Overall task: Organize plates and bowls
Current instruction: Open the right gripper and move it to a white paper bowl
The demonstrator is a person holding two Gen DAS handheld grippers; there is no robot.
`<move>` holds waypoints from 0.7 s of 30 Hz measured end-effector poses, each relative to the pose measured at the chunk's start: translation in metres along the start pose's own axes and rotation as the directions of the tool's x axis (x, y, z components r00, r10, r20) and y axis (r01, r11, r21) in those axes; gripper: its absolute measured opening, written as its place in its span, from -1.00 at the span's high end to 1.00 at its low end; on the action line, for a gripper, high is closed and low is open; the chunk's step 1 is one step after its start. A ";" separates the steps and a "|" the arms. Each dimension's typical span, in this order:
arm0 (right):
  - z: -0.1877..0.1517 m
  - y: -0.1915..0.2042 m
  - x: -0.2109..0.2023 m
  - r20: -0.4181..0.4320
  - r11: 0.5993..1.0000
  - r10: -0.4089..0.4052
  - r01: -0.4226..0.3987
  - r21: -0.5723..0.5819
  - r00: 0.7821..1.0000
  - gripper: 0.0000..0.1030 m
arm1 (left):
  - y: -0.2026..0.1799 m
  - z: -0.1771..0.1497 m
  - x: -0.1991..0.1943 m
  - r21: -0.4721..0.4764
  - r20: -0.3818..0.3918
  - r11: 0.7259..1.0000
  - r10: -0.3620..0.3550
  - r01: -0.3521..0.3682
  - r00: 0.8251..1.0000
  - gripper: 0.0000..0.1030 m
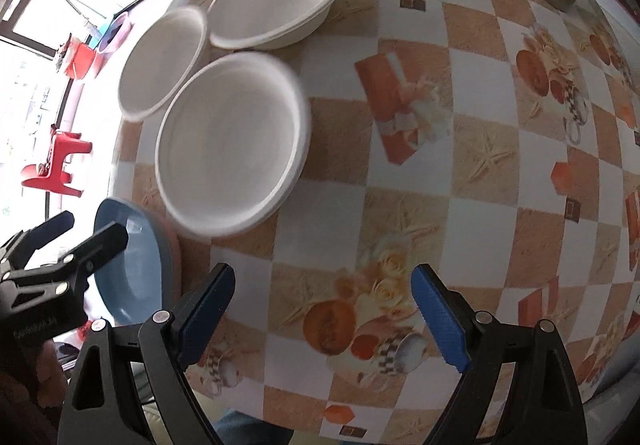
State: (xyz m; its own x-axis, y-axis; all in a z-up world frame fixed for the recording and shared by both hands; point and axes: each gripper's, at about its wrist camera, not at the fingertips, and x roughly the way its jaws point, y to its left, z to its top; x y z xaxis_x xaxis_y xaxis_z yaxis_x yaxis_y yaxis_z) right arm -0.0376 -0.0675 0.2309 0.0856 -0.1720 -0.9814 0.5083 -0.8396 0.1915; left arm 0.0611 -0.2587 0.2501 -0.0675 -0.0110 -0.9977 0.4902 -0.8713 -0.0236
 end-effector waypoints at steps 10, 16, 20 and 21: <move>0.048 -0.009 0.005 0.026 1.000 0.002 -0.002 0.002 1.000 -0.76 | -0.010 0.042 0.012 -0.056 0.011 0.998 0.026 -0.025 1.000 -1.00; 0.075 -0.007 0.024 0.013 1.000 -0.012 0.012 -0.012 1.000 -0.76 | -0.013 0.057 0.040 -0.069 -0.032 0.997 0.045 -0.047 0.998 -0.93; 0.089 -0.002 0.037 0.000 1.000 -0.015 0.015 -0.022 1.000 -0.76 | -0.020 0.065 0.055 -0.039 -0.051 0.997 0.064 -0.066 0.997 -0.78; 0.090 -0.001 0.039 -0.005 1.000 -0.015 0.015 -0.026 1.000 -0.76 | -0.022 0.066 0.059 -0.033 -0.060 0.997 0.064 -0.066 0.996 -0.69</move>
State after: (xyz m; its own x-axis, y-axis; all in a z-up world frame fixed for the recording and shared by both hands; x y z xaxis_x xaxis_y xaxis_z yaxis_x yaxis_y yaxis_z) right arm -0.1120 -0.1194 0.1935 0.0817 -0.1567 -0.9843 0.5320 -0.8283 0.1760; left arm -0.0110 -0.2726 0.1959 0.0160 -0.0375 -0.9992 0.5223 -0.8518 0.0403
